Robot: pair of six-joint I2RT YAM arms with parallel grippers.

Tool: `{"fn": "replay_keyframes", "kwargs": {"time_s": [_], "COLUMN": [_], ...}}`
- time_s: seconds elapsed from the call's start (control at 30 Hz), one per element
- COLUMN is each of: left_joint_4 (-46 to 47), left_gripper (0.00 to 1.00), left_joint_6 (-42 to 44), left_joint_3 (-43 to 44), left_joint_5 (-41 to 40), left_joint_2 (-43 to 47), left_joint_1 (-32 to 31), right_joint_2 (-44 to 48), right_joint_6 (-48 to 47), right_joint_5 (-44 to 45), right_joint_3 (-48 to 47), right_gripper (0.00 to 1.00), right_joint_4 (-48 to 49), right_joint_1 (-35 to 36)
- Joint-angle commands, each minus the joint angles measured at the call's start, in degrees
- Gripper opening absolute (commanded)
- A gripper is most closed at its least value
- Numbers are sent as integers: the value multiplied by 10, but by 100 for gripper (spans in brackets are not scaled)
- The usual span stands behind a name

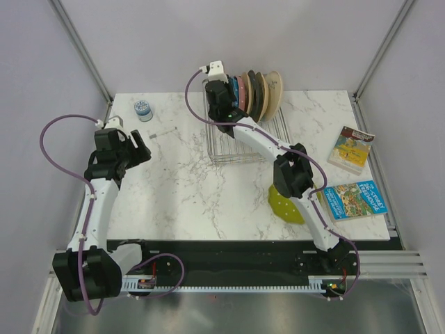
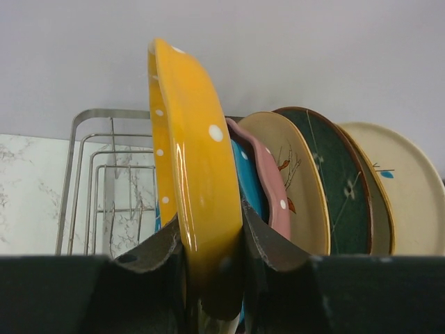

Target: Load the plates into the dish rack

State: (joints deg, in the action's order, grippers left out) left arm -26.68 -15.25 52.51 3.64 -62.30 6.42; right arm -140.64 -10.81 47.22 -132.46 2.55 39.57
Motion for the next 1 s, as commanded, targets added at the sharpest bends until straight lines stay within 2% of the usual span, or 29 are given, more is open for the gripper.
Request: {"fn": "replay_keyframes", "kwargs": {"time_s": [0.0, 0.4, 0.5, 0.53, 0.63, 0.77, 0.9, 0.97], "left_joint_4": [14, 11, 11, 12, 14, 17, 29, 39], "left_gripper": [79, 79, 79, 79, 79, 81, 81, 81], "left_joint_6": [-19, -31, -36, -37, -45, -91, -110, -100], "left_joint_3": [-3, -1, -3, -5, -11, -29, -34, -23], "left_joint_5": [15, 34, 41, 43, 58, 80, 143, 146], "left_joint_2": [0, 1, 2, 3, 2, 2, 0, 3], "left_joint_1": [10, 24, 25, 25, 25, 25, 10, -46], "right_joint_2": [8, -16, -12, -6, 22, 67, 121, 172], "right_joint_6": [31, 35, 28, 25, 9, -22, -54, -63], "right_joint_5": [-12, -34, -35, -41, -44, -37, -3, 3], "right_joint_3": [-29, -19, -10, -2, 29, 77, 125, 162], "right_gripper": [0, 0, 21, 35, 59, 77, 88, 94], "right_joint_4": [55, 30, 30, 33, 49, 55, 45, 27], "right_joint_1": [1, 1, 1, 0, 4, 15, 29, 36]}}
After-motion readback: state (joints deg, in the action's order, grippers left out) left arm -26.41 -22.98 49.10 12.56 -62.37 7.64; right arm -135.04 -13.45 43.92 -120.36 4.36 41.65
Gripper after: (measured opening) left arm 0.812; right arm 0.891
